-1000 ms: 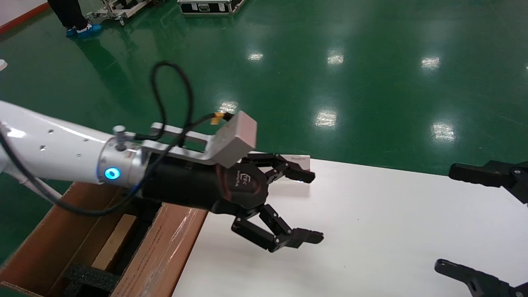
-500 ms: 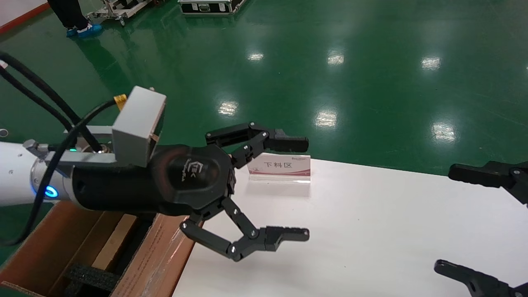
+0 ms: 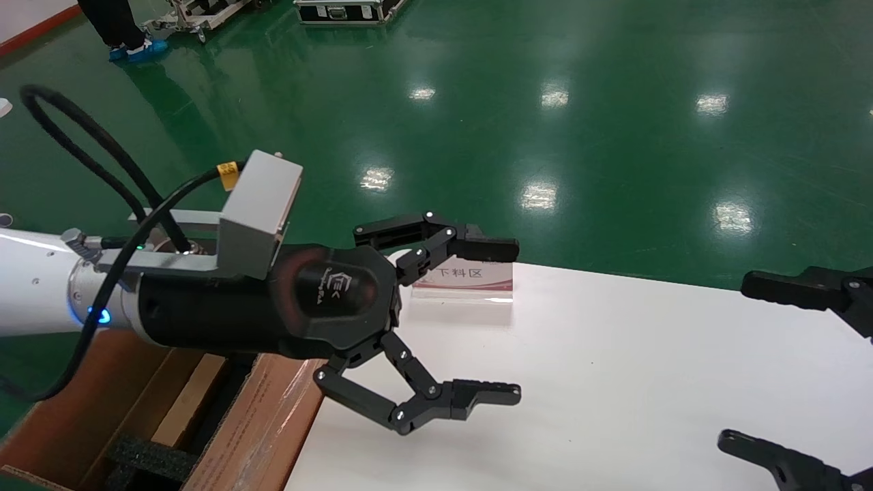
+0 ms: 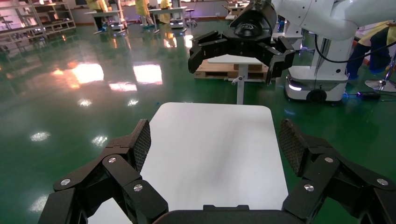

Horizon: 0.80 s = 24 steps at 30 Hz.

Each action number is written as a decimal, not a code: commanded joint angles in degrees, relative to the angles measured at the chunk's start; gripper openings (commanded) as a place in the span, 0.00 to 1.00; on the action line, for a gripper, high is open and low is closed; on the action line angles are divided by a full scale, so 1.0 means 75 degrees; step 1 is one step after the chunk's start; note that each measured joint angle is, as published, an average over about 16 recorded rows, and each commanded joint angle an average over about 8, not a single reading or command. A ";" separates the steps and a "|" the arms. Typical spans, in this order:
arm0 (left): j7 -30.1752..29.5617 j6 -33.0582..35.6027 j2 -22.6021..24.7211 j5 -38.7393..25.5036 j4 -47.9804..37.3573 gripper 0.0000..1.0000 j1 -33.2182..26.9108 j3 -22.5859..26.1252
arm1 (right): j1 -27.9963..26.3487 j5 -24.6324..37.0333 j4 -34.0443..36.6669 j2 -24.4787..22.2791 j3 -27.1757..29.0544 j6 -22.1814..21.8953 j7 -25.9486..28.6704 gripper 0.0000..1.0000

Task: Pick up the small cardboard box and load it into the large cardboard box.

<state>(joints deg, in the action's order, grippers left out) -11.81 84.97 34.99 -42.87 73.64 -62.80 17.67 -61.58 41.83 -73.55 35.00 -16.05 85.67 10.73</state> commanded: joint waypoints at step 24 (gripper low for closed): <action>0.0084 0.0058 0.0003 0.0080 -0.0005 1.00 0.0098 -0.0131 | 0.0000 0.0001 0.0000 0.0000 0.0002 -0.0001 0.0001 1.00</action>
<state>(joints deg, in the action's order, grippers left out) -11.18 85.40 35.01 -42.27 73.60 -62.06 16.69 -61.57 41.84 -73.55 35.00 -16.03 85.67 10.74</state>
